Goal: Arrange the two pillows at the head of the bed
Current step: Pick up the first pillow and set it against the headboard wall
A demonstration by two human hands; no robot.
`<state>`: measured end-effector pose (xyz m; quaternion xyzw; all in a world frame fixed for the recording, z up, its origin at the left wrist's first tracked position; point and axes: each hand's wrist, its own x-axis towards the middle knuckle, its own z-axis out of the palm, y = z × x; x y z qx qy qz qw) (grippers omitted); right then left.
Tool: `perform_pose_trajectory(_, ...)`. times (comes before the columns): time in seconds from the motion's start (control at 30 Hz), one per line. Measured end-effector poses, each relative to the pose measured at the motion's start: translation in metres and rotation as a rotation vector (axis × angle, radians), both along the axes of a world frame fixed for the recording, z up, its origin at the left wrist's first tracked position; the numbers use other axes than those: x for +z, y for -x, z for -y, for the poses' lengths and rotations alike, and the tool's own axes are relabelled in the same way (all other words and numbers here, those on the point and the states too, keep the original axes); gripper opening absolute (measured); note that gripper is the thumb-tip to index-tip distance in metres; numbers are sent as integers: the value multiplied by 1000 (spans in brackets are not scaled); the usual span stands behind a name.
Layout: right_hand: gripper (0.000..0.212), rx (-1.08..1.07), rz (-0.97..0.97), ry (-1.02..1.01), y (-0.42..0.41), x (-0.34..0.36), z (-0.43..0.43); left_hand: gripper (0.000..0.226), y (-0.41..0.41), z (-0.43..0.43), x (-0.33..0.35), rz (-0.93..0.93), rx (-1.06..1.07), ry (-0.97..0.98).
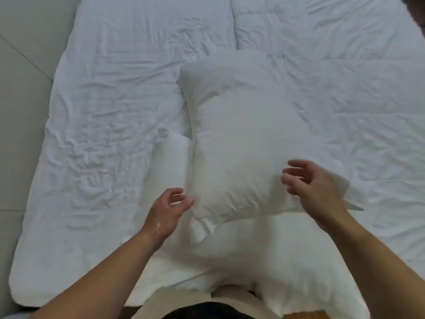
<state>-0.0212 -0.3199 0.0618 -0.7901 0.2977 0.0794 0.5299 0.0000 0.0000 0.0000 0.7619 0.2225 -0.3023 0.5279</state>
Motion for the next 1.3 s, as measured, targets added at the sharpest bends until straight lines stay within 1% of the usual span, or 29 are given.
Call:
perform_pose_trajectory(0.03, 36, 35, 18, 81, -18, 2, 12, 76, -12, 10, -2, 23, -5, -17)
perform_pose_trajectory(0.07, 39, 79, -3, 163, -34, 6, 23, 82, -23, 20, -2, 15, -10, -39)
perform_pose_trajectory(0.17, 49, 178, -24, 310, -91, 7, 51, 79, -64, 51, -6, 59, -21, -128)
perform_pose_trajectory(0.23, 57, 241, -50, 387, -121, -5, 66, 84, -88, 69, -16, 68, -18, -186)
perform_pose_trajectory(0.3, 69, 279, -106, 414, -148, -22, 80, 93, -110, 84, -26, 72, -49, -231)
perform_pose_trajectory(0.43, 100, 274, -207, 378, -190, -56, 101, 98, -151, 105, -42, 90, -19, -224)
perform_pose_trajectory(0.53, 107, 202, -268, 232, -209, -79, 111, 106, -176, 113, -55, 56, 21, -194)
perform_pose_trajectory(0.57, 112, 195, -279, 199, -214, -87, 113, 109, -183, 114, -60, 39, 30, -188)
perform_pose_trajectory(0.63, 127, 199, -303, 168, -221, -105, 119, 121, -194, 115, -71, 7, 45, -176)
perform_pose_trajectory(0.7, 134, 207, -326, 139, -225, -123, 121, 131, -201, 118, -83, -11, 55, -188)
perform_pose_trajectory(0.83, 129, 187, -333, 78, -223, -148, 119, 131, -200, 125, -101, -34, 43, -189)
perform_pose_trajectory(0.9, 128, 168, -303, 49, -221, -153, 118, 126, -197, 127, -103, -26, 54, -148)
perform_pose_trajectory(0.93, 123, 162, -287, 38, -219, -150, 117, 122, -195, 128, -102, -8, 62, -122)
perform_pose_trajectory(1.03, 97, 151, -196, -17, -213, -137, 111, 108, -189, 131, -93, 45, 88, -56)
perform_pose_trajectory(1.07, 92, 149, -159, -26, -211, -131, 108, 104, -187, 131, -89, 58, 97, -37)
perform_pose_trajectory(1.2, 85, 134, -25, -34, -206, -103, 94, 102, -178, 129, -67, 134, 142, 29)
perform_pose_trajectory(1.3, 78, 151, 49, -49, -200, -77, 81, 90, -165, 122, -46, 183, 193, 77)
